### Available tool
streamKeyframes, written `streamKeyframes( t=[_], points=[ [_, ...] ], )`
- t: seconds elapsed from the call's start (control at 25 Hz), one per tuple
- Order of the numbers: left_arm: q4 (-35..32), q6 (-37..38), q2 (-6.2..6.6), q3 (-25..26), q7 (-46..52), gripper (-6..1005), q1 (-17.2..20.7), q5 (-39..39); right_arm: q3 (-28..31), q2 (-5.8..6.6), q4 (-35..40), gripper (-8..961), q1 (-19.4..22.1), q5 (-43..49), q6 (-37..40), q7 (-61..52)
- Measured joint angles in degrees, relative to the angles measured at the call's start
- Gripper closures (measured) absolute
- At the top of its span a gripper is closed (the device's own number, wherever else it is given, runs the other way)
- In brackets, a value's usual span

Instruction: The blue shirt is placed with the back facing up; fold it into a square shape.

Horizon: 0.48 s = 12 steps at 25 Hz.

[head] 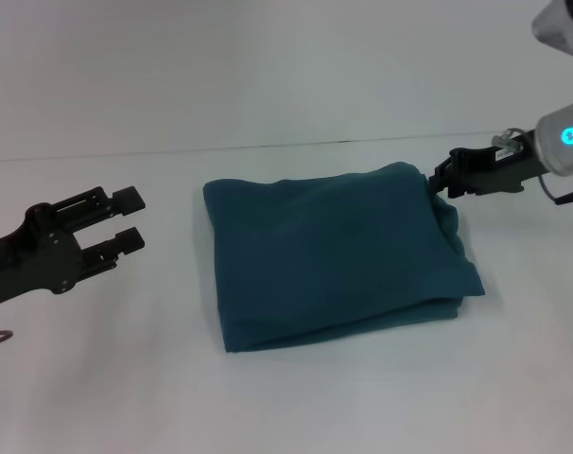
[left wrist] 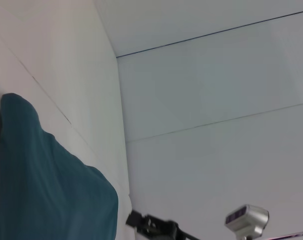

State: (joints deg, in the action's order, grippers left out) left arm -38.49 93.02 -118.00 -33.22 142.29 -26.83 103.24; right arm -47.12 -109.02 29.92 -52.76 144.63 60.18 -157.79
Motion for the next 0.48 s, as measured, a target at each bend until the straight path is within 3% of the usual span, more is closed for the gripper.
streamKeyframes(
  t=[0.24,0.48],
  points=[
    [0.0,0.0,0.12,0.0,0.1,309,-0.1,-0.1,2.3,1.53,2.7,679,3.2,-7.4,15.4,2.3],
    [0.0,-0.2,0.07,0.0,0.1,309,0.2,-0.1,4.1,1.72,2.0,656,5.6,-10.4,22.0,3.1]
  ],
)
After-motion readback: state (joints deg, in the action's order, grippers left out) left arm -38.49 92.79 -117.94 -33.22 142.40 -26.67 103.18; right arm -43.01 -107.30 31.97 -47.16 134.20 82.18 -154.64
